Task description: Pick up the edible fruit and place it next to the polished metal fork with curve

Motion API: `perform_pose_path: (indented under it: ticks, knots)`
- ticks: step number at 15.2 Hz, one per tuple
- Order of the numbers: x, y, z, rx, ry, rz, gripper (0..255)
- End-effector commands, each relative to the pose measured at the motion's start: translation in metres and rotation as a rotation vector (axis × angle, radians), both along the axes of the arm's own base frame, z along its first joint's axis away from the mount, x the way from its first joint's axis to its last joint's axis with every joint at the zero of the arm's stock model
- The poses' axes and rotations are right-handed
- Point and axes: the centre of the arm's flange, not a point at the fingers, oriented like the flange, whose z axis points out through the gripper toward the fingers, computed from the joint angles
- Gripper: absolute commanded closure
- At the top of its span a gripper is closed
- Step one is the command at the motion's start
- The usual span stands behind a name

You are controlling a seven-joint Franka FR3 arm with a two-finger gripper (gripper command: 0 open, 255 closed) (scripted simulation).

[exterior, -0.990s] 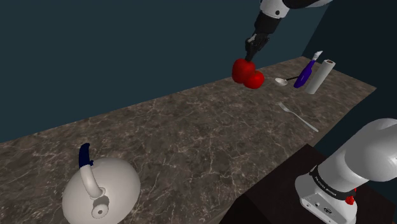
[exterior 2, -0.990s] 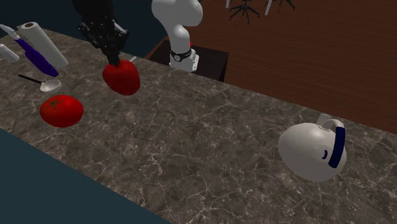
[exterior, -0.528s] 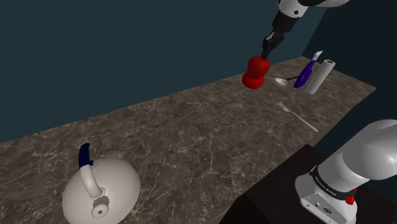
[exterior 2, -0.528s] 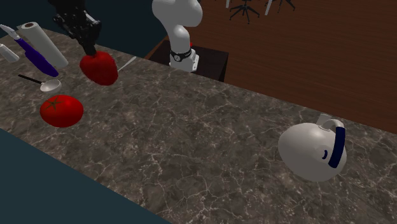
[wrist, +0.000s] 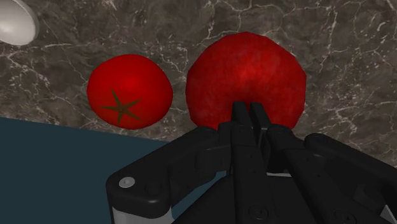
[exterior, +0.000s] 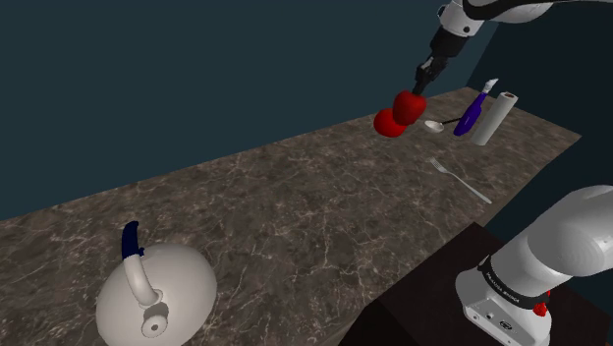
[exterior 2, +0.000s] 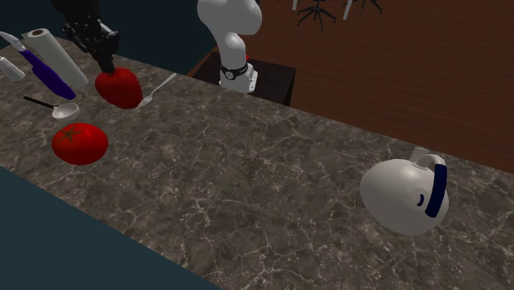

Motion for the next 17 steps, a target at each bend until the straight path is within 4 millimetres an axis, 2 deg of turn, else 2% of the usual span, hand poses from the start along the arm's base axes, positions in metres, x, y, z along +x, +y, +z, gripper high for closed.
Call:
perform_pose_path:
  ticks: [1,17]
  knots:
    - [0.000,0.000,-0.010,0.000,-0.001,0.000,255]
    - [0.000,0.000,-0.094,0.000,-0.001,0.000,255]
